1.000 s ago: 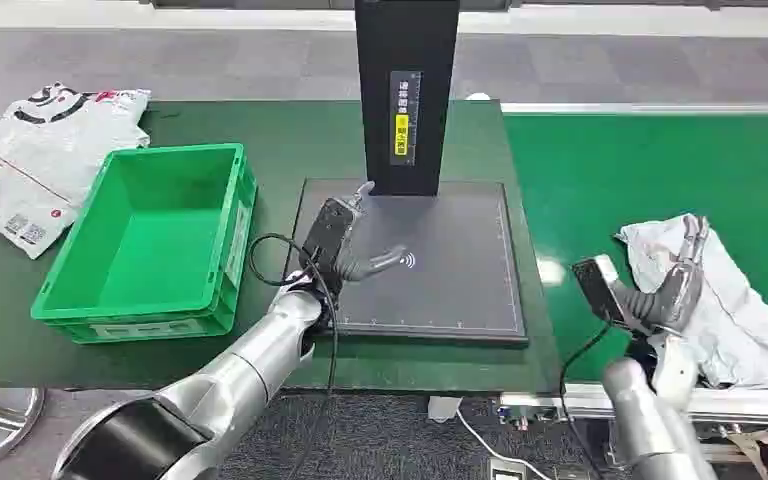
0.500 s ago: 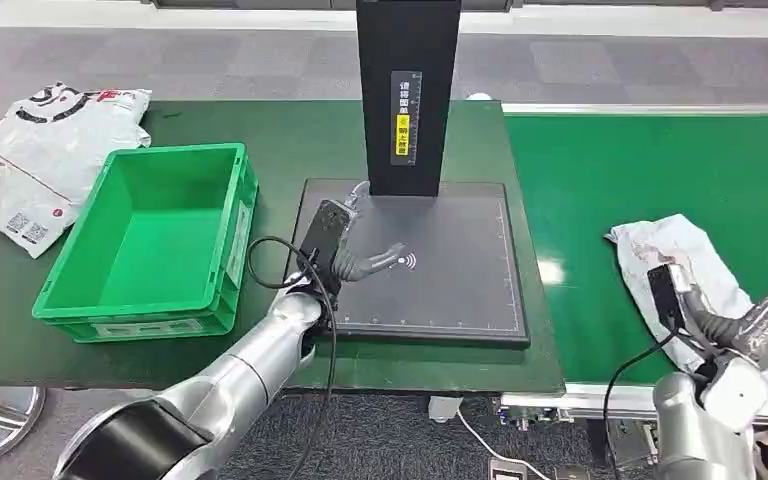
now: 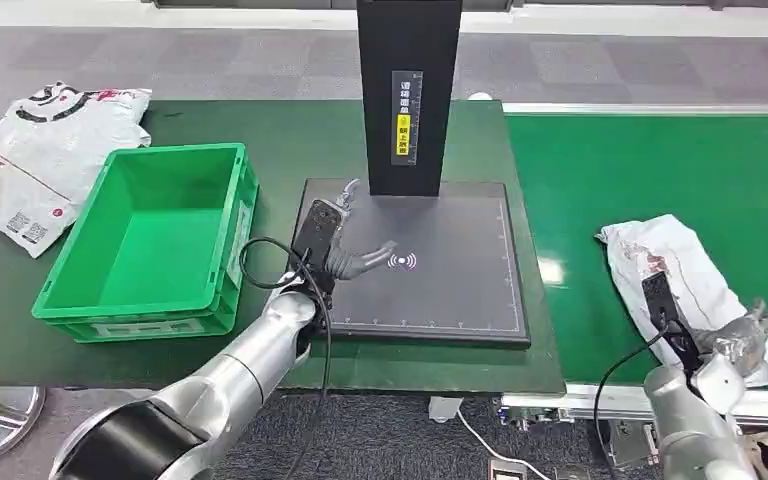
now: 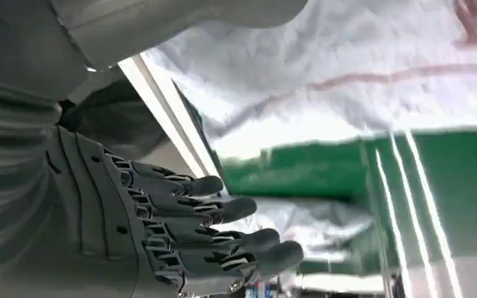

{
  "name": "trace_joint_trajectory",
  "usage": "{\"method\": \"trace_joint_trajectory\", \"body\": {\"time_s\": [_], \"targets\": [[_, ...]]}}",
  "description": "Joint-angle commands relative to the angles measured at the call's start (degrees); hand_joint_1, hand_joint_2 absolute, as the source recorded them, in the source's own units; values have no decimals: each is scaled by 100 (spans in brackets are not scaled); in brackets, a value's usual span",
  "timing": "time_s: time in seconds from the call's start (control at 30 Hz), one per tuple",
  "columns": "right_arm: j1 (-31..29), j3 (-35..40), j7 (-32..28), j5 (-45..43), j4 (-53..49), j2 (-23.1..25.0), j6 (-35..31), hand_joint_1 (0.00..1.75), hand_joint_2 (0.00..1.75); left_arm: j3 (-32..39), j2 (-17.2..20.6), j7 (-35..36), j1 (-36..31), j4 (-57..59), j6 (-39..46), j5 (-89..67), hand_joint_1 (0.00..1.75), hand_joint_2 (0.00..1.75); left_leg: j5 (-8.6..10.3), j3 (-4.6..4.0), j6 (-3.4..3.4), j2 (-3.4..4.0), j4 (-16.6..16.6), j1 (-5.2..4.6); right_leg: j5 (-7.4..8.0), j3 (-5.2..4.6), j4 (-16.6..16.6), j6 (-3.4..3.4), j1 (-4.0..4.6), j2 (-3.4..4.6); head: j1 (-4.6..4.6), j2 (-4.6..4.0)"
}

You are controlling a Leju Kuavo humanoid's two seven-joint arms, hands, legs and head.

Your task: Moved the parcel from conveyor to table for the left to box.

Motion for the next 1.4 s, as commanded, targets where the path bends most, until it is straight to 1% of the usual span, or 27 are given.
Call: {"method": "trace_joint_trajectory", "body": {"time_s": [0.03,0.1,0.17,0.2,0.27,0.3,0.33,0.4,0.47,0.5,0.53,0.57,0.6,0.7,0.73,0.77,0.8,0.83,0.9,0.93,0.97,1.0,1.03,1.07,1.13,1.23,1.4], "targets": [[-169,404,81,-26,558,-85,257,0,175,308,219,-63,-5,76,-51,43,0,175,-10,36,-2,17,-14,6,1,32,-20,-4,5,31,0,0],[-169,404,81,-26,558,-85,257,0,175,308,219,-63,-5,76,-51,43,0,175,-8,23,-1,13,-6,4,-1,19,-10,-3,3,24,0,-2],[-169,404,81,-26,558,-85,257,0,175,308,219,-63,-5,76,-51,43,0,175,-8,26,0,11,-7,8,0,25,-15,-3,7,23,0,0],[-178,388,76,-64,568,-81,322,0,175,321,215,-60,-6,70,-29,48,0,175,-4,13,0,7,-4,0,-1,9,-4,-1,-1,15,0,-2],[-137,522,258,-8,503,-104,315,0,175,345,219,-52,-2,57,-40,36,0,175,-7,26,-1,13,-9,5,1,23,-15,-3,4,25,0,0],[-129,599,382,45,497,-126,341,0,175,355,218,-44,-2,54,-45,32,0,175,-5,12,0,7,-2,3,-1,11,-5,-2,2,14,0,0],[-103,708,536,138,473,-162,349,0,175,369,214,-37,-2,48,-57,33,0,175,-6,18,-1,10,-6,2,-1,15,-8,-3,1,19,0,-2],[-92,747,646,165,480,-211,461,0,175,381,207,-26,1,44,-71,36,0,175,-5,16,0,5,-5,1,-2,13,-6,-3,0,13,0,0],[-63,974,1002,337,477,-350,990,0,175,428,198,13,0,40,-142,58,0,175,-4,11,0,2,-4,-2,-3,9,-4,-1,-3,8,0,0],[-49,992,1029,337,439,-378,1032,0,175,439,197,11,-1,36,-133,57,0,175,-8,21,-1,2,-5,2,-4,20,-9,-3,1,13,0,-2],[-47,1096,1149,388,440,-448,1229,0,175,452,198,16,-3,35,-140,48,0,175,-8,24,0,-1,-6,3,-5,25,-13,-2,3,10,0,0],[-50,1175,1209,405,448,-535,1522,0,175,462,196,36,-12,41,-153,27,0,175,-5,13,0,-1,-3,-1,-4,12,-5,-1,-2,6,0,-2],[-44,1175,1191,391,439,-553,1532,0,175,465,195,38,-14,42,-153,23,0,175,-7,20,1,-2,-6,3,-4,22,-12,-1,2,8,0,-2],[-87,1323,1202,372,587,-694,2204,0,175,495,193,69,-22,51,-135,-21,0,175,-6,12,1,2,-2,-3,-3,11,-5,-1,-4,10,0,0],[-90,1372,1152,362,608,-745,2436,0,175,516,199,70,-19,52,-123,-25,0,175,-9,22,2,4,-4,-2,-4,21,-10,-1,-3,16,0,0],[-76,1420,1110,362,610,-774,2598,0,175,534,216,65,-13,48,-117,-24,0,175,-7,12,3,4,-1,-4,-2,10,-4,-1,-4,12,0,0],[-77,1410,932,288,608,-783,2714,0,175,542,230,58,-7,44,-113,-25,0,175,-9,20,3,3,-5,-3,-4,18,-8,-2,-4,14,0,-2],[-118,1376,820,209,624,-783,2816,0,175,557,253,50,5,39,-112,-19,0,175,-7,13,3,0,-3,-4,-3,13,-5,-1,-4,9,0,-2],[-139,1380,821,209,616,-775,2820,0,175,559,268,50,10,42,-120,-18,0,175,-8,16,3,7,-3,-2,-1,14,-7,-2,-3,16,0,0],[-198,1399,587,114,657,-772,3088,0,175,585,292,26,27,26,-131,-8,0,175,-6,10,3,7,-3,-5,0,6,-4,-1,-5,14,0,-2],[-198,1399,587,114,657,-772,3088,9,175,585,292,26,27,26,-131,-8,0,175,-10,18,2,12,-3,-1,-1,13,-7,-2,-2,22,0,0],[-273,1338,378,-42,631,-721,3095,140,175,627,321,-9,55,3,-95,14,0,175,-11,24,2,13,-7,-1,-1,20,-11,-3,-2,25,0,-2],[-318,1359,371,-61,625,-675,3084,175,175,667,344,-36,87,-23,-87,44,0,175,-9,16,3,14,-3,-2,1,12,-7,-2,-2,23,0,-2],[-340,1382,347,-82,632,-639,3115,175,175,680,364,-53,105,-41,-101,52,0,175,-12,28,2,23,-8,0,2,21,-13,-3,-1,36,0,-2],[-387,1319,232,-234,632,-553,3121,175,175,713,399,-84,132,-71,-91,68,0,175,-7,11,3,21,-4,-5,2,5,-4,-1,-5,28,0,-2],[-431,1465,179,-304,668,-538,3257,175,175,736,403,-63,135,-87,-72,53,0,175,-11,25,2,32,-7,0,3,16,-11,-3,0,44,0,-2],[-470,1478,31,-384,692,-537,3346,175,175,756,406,-75,141,-94,-36,60,0,175,-5,10,4,14,-2,-3,1,6,-3,-1,-3,20,0,0]]}}
